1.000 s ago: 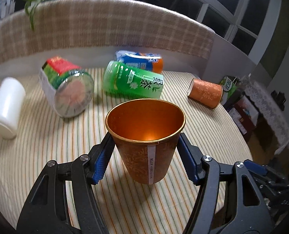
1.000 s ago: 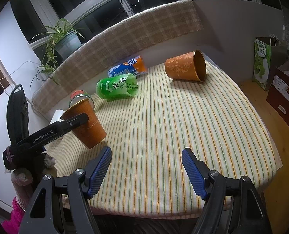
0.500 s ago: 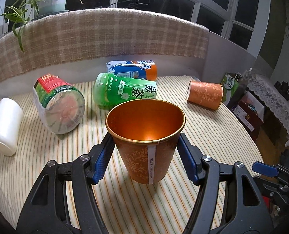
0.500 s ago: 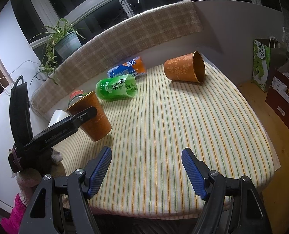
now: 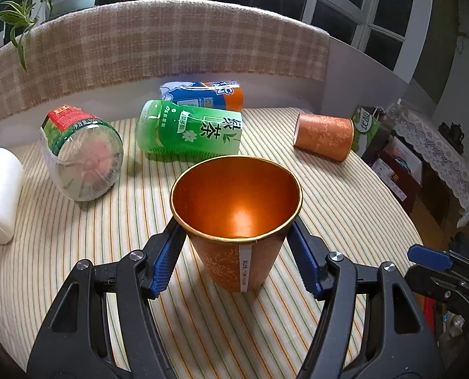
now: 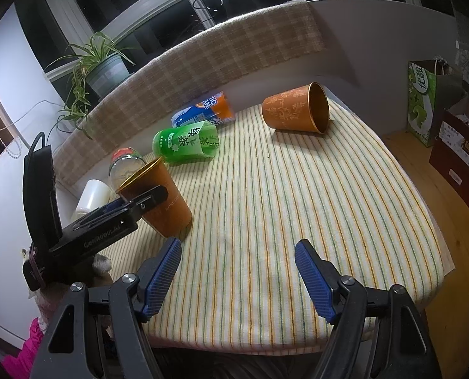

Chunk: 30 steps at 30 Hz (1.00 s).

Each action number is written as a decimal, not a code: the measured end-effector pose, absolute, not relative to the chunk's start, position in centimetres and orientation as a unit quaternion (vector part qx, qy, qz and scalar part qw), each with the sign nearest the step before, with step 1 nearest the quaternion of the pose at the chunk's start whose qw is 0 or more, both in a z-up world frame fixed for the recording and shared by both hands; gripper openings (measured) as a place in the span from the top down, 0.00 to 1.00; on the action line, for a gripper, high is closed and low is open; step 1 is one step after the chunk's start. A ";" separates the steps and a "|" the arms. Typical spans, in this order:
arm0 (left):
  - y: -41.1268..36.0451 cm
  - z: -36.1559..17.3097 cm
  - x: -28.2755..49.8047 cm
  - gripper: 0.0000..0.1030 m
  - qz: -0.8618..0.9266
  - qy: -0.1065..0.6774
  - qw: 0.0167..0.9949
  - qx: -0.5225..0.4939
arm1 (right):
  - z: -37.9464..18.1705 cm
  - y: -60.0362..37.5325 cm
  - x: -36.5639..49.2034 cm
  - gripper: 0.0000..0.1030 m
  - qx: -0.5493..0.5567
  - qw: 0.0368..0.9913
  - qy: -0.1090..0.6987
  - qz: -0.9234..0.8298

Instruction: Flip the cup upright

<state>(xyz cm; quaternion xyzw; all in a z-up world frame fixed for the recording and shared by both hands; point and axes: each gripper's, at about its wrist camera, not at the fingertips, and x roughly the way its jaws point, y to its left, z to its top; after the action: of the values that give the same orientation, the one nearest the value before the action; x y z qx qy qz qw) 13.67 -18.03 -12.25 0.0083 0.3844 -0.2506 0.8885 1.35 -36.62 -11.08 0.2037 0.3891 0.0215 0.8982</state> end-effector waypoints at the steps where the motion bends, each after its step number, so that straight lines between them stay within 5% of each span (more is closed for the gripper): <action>1: -18.0 -12.3 13.6 0.35 -0.252 0.385 0.888 0.008 | -11.1 -36.6 1.3 0.25 0.204 0.898 0.389 0.022; 12: -17.8 -12.7 12.9 0.33 -0.265 0.403 0.876 0.003 | -10.9 -36.2 1.3 0.25 0.199 0.900 0.387 0.023; 16: -17.5 -12.6 12.6 0.18 -0.265 0.404 0.876 0.003 | -10.8 -36.0 1.2 0.25 0.198 0.901 0.385 0.023; 30: -15.9 -12.7 10.9 0.17 -0.253 0.411 0.876 0.008 | -10.2 -35.3 1.1 0.25 0.187 0.907 0.377 0.028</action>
<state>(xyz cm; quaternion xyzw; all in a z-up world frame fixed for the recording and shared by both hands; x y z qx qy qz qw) 10.94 -15.86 -12.66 0.0082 0.4114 -0.2531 0.8755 1.11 -35.35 -10.25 0.1872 0.3774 0.0282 0.9065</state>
